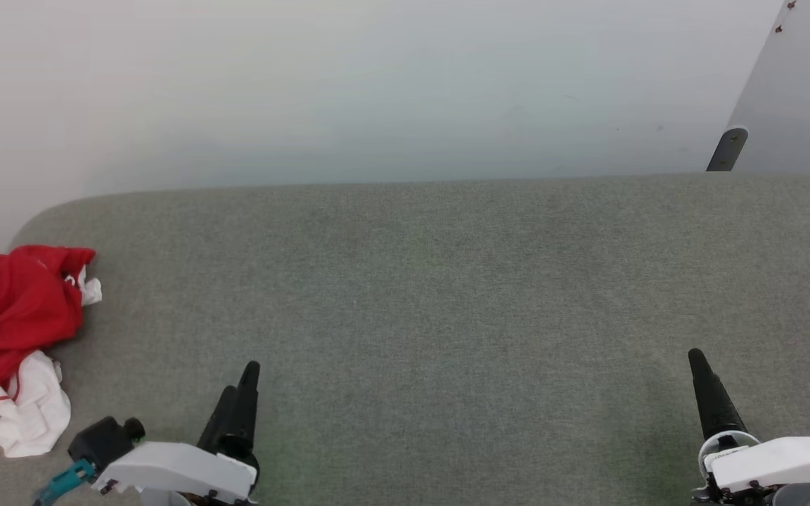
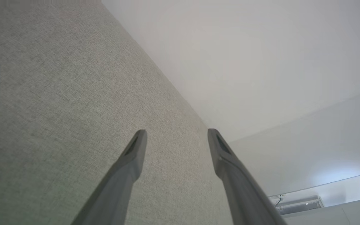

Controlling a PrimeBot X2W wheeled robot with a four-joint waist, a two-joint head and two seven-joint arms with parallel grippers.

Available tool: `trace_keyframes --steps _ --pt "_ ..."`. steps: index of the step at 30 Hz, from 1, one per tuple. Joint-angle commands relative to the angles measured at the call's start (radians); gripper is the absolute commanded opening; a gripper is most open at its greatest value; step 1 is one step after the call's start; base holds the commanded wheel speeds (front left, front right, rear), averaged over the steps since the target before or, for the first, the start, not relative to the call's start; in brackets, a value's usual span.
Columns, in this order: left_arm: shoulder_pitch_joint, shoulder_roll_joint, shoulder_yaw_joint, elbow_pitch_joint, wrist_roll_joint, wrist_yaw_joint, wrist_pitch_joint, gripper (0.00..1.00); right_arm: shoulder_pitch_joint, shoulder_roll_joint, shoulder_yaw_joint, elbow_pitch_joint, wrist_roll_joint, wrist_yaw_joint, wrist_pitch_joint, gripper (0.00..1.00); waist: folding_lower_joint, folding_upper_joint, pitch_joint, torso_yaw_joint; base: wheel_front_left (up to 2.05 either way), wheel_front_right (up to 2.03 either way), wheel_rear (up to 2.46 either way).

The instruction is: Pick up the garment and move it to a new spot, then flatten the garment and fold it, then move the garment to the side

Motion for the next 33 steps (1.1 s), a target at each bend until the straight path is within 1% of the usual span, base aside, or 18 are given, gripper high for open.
trace_keyframes --steps 1,8,11,25,26,33 --pt "-0.025 0.015 -0.015 -0.013 0.046 0.011 -0.011 1.00 -0.025 -0.009 0.002 -0.017 -0.051 0.000 -0.009 1.00 -0.0001 -0.0001 -0.001 0.000 0.00 0.00 0.00" --pt "-0.020 0.032 -0.034 -0.029 0.150 0.033 -0.037 1.00 -0.022 -0.013 0.004 -0.023 -0.182 0.001 -0.016 1.00 -0.0001 -0.0001 -0.004 0.000 0.00 0.00 0.00" --pt "-0.015 0.034 -0.035 -0.041 0.193 0.035 -0.048 1.00 -0.022 -0.014 0.004 -0.027 -0.225 0.001 -0.019 1.00 -0.0001 -0.0001 -0.005 0.000 0.00 0.00 0.00" --pt "0.007 0.041 -0.024 -0.069 0.356 0.032 -0.086 1.00 -0.023 -0.020 0.011 -0.041 -0.380 0.001 -0.039 1.00 -0.0001 -0.0001 -0.008 0.000 0.00 0.00 0.00" --pt "0.010 0.041 -0.022 -0.071 0.379 0.031 -0.092 1.00 -0.023 -0.020 0.012 -0.043 -0.401 0.001 -0.041 1.00 -0.0001 -0.0001 -0.009 0.000 0.00 0.00 0.00" --pt "0.015 0.040 -0.020 -0.078 0.446 0.027 -0.108 1.00 -0.025 -0.023 0.014 -0.049 -0.456 0.001 -0.050 1.00 -0.0001 -0.0001 -0.011 0.001 0.00 0.00 0.00"
